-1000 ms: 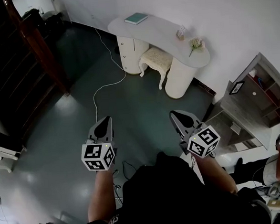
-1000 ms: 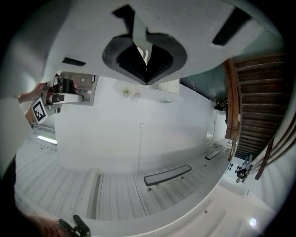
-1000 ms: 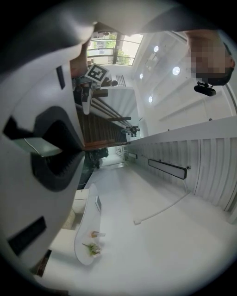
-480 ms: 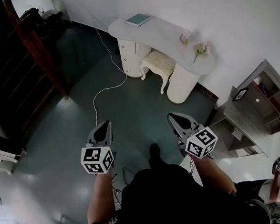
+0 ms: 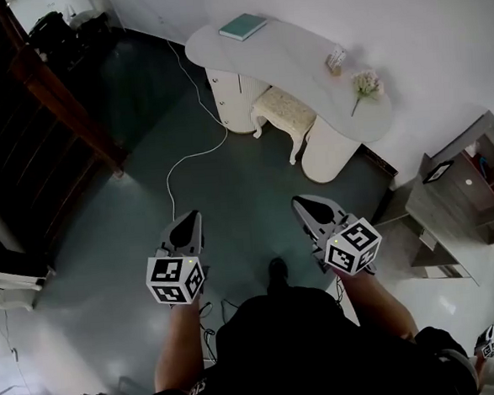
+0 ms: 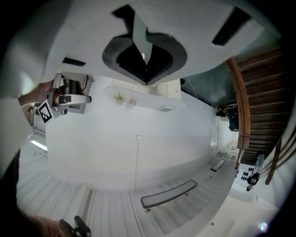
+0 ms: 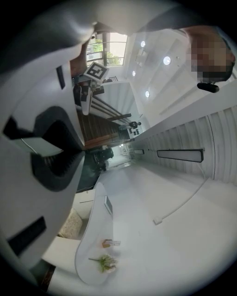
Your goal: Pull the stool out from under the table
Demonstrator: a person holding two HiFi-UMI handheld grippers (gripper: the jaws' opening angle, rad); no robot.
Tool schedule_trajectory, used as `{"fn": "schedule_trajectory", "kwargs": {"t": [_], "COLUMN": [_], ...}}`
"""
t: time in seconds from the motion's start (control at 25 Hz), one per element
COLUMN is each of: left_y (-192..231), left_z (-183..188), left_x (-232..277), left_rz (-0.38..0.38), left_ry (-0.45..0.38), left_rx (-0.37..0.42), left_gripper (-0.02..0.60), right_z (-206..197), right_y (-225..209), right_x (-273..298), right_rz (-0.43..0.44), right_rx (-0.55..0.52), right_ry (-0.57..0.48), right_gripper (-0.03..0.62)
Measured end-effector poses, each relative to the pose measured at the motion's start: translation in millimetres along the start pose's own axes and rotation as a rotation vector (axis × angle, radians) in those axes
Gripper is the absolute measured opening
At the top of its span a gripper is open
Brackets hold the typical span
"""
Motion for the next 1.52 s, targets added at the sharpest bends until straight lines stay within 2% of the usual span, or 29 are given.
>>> {"fn": "schedule_trajectory", "kwargs": {"t": [0.24,0.44,0.76,0.96,1.16,1.36,1.52], "left_y": [-6,-8,24,74,154,233,271], "left_z": [16,23,24,29,43,68,70], "left_x": [50,81,129,174,231,282,319], "left_rz": [-0.009,-0.020,-0.048,-0.074,-0.106,-0.156,-0.221], "left_ry": [0.017,0.016,-0.001,-0.014,-0.004,0.011,0.045], "left_rx": [0.021,0.049,0.020,0.005,-0.001,0.014,0.016], "left_gripper": [0.009,0.009,0.009,0.009,0.009,0.009,0.009], "right_z": [9,14,19,26,35,44,41], "right_y": [-50,-75,-98,-120,-139,-141,-143], "right_x": [13,23,60,114,202,293,330], "right_rz": [-0.003,-0.002,-0.025,-0.062,-0.108,-0.118,-0.173], "right_rx": [0.029,0.035,0.027,0.006,-0.002,-0.005,0.027], "right_ry": [-0.003,0.002,0.037,0.053,0.066,0.095,0.099], "right_gripper": [0.005,0.005,0.005,0.005,0.005,0.005,0.005]}}
Point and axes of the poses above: the fingertips, and each gripper's own axes: x forward along the fingers, y to its left, z out of its top, the point moved 8 cm from there along -x, backward along the fingers, and after that the axes turned 5 degrees about -y, right-handed, at the moved point
